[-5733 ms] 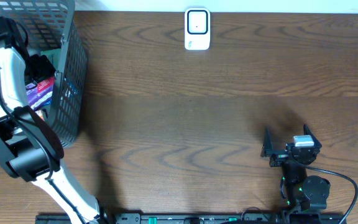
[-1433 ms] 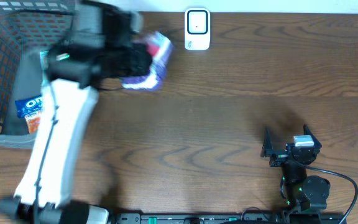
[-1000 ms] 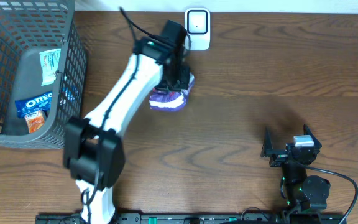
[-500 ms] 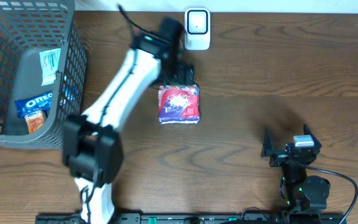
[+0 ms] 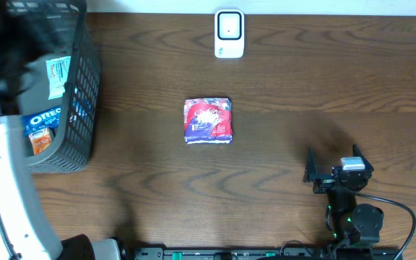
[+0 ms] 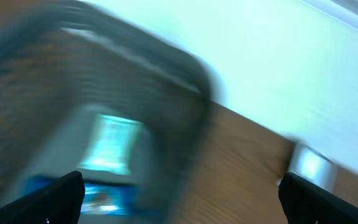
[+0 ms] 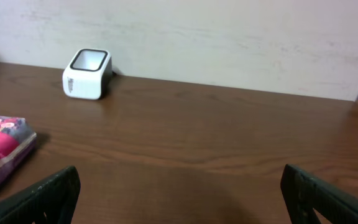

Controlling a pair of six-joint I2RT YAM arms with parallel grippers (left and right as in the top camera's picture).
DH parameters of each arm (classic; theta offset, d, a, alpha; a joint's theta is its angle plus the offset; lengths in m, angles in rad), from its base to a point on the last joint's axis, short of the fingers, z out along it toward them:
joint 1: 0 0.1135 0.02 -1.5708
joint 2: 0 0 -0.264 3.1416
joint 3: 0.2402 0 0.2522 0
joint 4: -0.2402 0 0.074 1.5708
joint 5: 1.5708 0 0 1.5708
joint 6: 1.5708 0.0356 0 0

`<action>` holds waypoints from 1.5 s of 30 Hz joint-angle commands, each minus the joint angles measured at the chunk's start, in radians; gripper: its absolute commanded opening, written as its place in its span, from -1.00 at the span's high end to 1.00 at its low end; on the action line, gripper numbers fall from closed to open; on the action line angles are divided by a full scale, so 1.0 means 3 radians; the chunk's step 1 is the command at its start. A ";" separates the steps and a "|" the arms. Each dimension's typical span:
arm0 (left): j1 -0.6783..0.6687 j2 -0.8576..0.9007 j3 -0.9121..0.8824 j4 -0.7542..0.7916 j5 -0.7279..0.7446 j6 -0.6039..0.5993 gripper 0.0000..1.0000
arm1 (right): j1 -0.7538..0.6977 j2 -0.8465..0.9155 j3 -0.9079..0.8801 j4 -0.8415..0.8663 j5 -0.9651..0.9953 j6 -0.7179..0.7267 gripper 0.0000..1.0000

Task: Scan the item barcode
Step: 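Return the left gripper into the basket and grasp the orange box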

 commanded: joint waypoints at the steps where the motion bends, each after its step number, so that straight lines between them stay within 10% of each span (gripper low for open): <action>1: 0.0455 0.0146 -0.0052 -0.0062 -0.0313 -0.0015 -0.99 | 0.0020 0.0000 -0.0003 -0.0013 -0.0017 -0.0033 -0.98; 24: 0.0896 0.1741 -0.0179 -0.0553 -0.0636 -0.0336 -0.81 | 0.0020 0.0000 -0.0003 -0.0013 -0.0017 -0.0032 -0.98; 45: 0.0716 0.1873 -0.0336 -0.1186 -0.0764 -0.0041 -0.63 | 0.0020 0.0000 -0.0003 -0.0013 -0.0017 -0.0033 -0.98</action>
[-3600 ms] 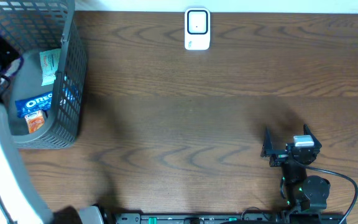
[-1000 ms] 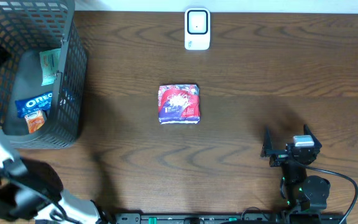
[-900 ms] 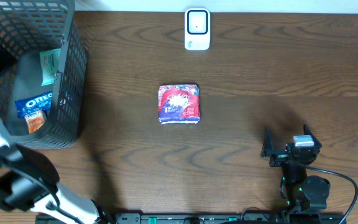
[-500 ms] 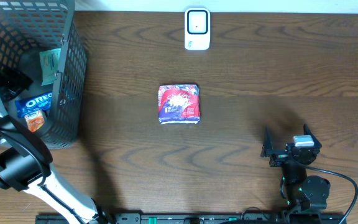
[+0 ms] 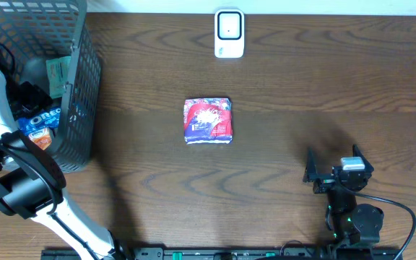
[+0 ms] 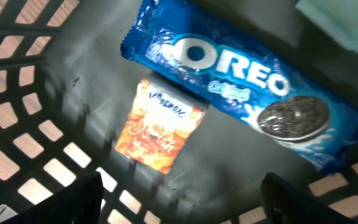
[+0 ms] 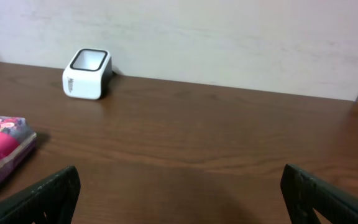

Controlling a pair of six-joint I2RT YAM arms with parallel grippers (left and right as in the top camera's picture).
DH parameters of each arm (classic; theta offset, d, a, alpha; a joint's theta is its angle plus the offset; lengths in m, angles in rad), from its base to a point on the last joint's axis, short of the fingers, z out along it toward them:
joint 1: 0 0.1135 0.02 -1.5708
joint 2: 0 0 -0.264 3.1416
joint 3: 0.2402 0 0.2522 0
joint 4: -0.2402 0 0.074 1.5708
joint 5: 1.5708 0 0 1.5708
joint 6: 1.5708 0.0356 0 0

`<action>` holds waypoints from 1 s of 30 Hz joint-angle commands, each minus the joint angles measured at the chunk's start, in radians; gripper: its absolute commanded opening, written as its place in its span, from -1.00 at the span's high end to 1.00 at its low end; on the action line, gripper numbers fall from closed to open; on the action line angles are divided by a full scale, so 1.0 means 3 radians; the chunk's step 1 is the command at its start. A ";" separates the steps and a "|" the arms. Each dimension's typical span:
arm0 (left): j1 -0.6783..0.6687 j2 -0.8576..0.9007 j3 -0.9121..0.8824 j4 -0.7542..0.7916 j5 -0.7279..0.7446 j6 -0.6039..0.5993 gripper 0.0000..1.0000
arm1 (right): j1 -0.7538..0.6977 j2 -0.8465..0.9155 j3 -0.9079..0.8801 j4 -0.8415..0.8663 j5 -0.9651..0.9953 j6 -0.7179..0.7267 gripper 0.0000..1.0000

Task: Scan the item barcode
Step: 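Return the left gripper into the basket and grasp the orange box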

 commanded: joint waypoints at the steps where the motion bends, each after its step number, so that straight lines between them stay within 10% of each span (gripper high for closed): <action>1: 0.0005 0.0043 -0.0148 0.0001 -0.0219 0.0061 -0.62 | 0.0020 0.0000 -0.0003 -0.0014 -0.0015 -0.0033 -0.98; 30: 0.0005 0.0062 -0.1246 0.1227 -0.0292 0.0060 -0.30 | 0.0020 0.0000 -0.0003 -0.0014 -0.0015 -0.0033 -0.98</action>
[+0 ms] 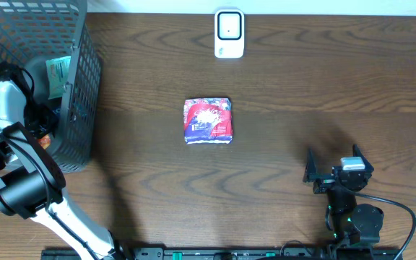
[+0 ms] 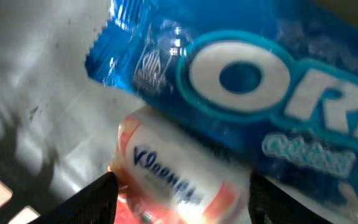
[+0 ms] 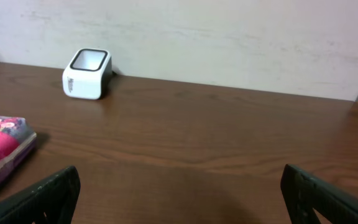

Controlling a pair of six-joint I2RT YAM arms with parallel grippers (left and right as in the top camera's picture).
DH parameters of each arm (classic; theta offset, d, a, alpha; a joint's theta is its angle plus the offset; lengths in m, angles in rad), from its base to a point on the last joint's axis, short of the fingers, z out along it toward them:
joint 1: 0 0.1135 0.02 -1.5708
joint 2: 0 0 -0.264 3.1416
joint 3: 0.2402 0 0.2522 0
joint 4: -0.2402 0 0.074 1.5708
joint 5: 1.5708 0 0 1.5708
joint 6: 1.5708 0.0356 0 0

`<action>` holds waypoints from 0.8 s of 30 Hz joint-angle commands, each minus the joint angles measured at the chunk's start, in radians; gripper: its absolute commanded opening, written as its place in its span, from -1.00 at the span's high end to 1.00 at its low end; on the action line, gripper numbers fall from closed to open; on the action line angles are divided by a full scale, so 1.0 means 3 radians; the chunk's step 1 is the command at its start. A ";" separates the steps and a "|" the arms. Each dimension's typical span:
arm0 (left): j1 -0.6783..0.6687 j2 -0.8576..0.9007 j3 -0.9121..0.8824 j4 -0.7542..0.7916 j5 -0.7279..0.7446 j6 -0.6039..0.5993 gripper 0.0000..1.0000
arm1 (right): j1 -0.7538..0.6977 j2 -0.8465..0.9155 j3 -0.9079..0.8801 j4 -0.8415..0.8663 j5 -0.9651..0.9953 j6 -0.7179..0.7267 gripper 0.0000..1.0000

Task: Scan the item barcode
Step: 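Return the left gripper into the basket and grasp the orange box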

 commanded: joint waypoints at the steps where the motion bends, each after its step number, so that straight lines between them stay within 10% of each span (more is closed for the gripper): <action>1: 0.0003 0.0057 -0.0160 0.0100 -0.0006 0.0029 -0.21 | 0.0020 0.0000 -0.0003 -0.0014 -0.0017 -0.0033 -0.98; 8: 0.0003 0.0029 -0.0179 0.0125 -0.0005 0.0032 0.81 | 0.0020 0.0000 -0.0003 -0.0014 -0.0017 -0.0033 -0.98; 24: 0.0001 -0.1475 0.0492 -0.0027 0.0280 -0.0067 0.85 | 0.0020 0.0000 -0.0003 -0.0014 -0.0017 -0.0032 -0.98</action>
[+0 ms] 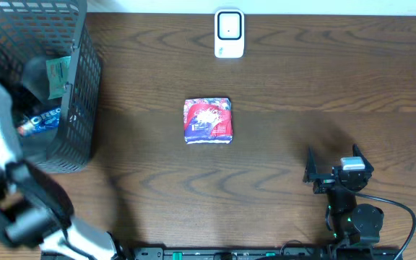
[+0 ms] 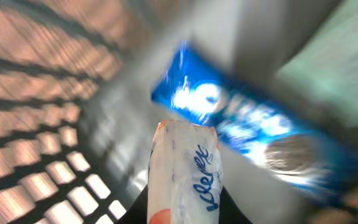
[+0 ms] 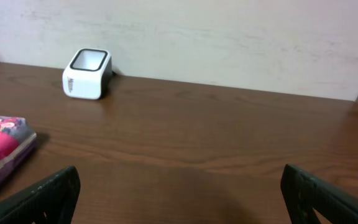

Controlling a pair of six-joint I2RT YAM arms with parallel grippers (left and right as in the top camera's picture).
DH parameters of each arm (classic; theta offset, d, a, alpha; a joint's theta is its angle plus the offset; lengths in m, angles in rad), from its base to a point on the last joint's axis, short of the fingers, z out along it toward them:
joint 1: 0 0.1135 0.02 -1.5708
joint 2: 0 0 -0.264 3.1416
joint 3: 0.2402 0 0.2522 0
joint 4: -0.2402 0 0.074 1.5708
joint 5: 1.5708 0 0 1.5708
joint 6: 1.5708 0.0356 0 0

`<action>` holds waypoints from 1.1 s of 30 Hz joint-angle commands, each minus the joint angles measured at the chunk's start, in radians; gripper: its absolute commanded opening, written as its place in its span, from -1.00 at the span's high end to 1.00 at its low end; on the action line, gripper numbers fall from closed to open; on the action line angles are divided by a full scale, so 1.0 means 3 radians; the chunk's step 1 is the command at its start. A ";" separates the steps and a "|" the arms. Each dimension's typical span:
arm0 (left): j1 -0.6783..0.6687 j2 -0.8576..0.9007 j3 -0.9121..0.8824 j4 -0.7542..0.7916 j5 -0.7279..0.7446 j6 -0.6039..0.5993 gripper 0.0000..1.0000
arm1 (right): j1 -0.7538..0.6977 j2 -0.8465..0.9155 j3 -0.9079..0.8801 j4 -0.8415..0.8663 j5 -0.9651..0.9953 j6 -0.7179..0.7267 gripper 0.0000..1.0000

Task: Scan the item barcode
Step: 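Return the left gripper into the basket and grasp the orange box, then carry the orange box out and set it right of the pink pack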

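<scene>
My left gripper (image 2: 183, 210) is shut on a white and orange Kleenex tissue pack (image 2: 184, 165), held edge-up inside the grey mesh basket (image 1: 78, 79). Below and behind the tissue pack lies a blue Oreo pack (image 2: 253, 134), which also shows through the basket wall from overhead, Oreo pack (image 1: 43, 120). In the overhead view the left arm is a blur at the basket's left side. The white barcode scanner (image 1: 229, 33) stands at the table's far edge. My right gripper (image 3: 179, 193) rests open near the front right, holding nothing.
A red and purple packet (image 1: 208, 120) lies flat in the middle of the table, to the left in the right wrist view, packet (image 3: 2, 152). A pale green packet (image 1: 56, 72) leans inside the basket. The scanner (image 3: 87, 74) faces upward by the wall.
The left gripper was open close over the Kleenex pack lying under the Oreo pack. Now it is shut on the Kleenex pack, which is raised off the basket floor. The right arm is unchanged.
The left arm was moving over the basket, its view blurred. Then its open gripper was inside the basket above the Oreo and Kleenex packs, then right down on the Kleenex pack. Now it holds that pack lifted. The right arm stayed parked throughout.
</scene>
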 commanded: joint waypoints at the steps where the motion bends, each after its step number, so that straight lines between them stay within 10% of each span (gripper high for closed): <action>1: -0.0006 -0.0621 0.0151 0.0114 0.0312 -0.0041 0.85 | 0.0020 0.0000 -0.0003 -0.0015 -0.0018 -0.0033 -0.98; 13: -0.0824 -0.1667 0.0148 0.0441 0.1954 -0.0041 0.85 | 0.0020 0.0000 -0.0003 -0.0015 -0.0018 -0.0033 -0.98; 33: -0.3377 0.0196 -0.0013 0.0952 0.1180 -0.0617 0.85 | 0.0020 0.0000 -0.0003 -0.0015 -0.0018 -0.0033 -0.98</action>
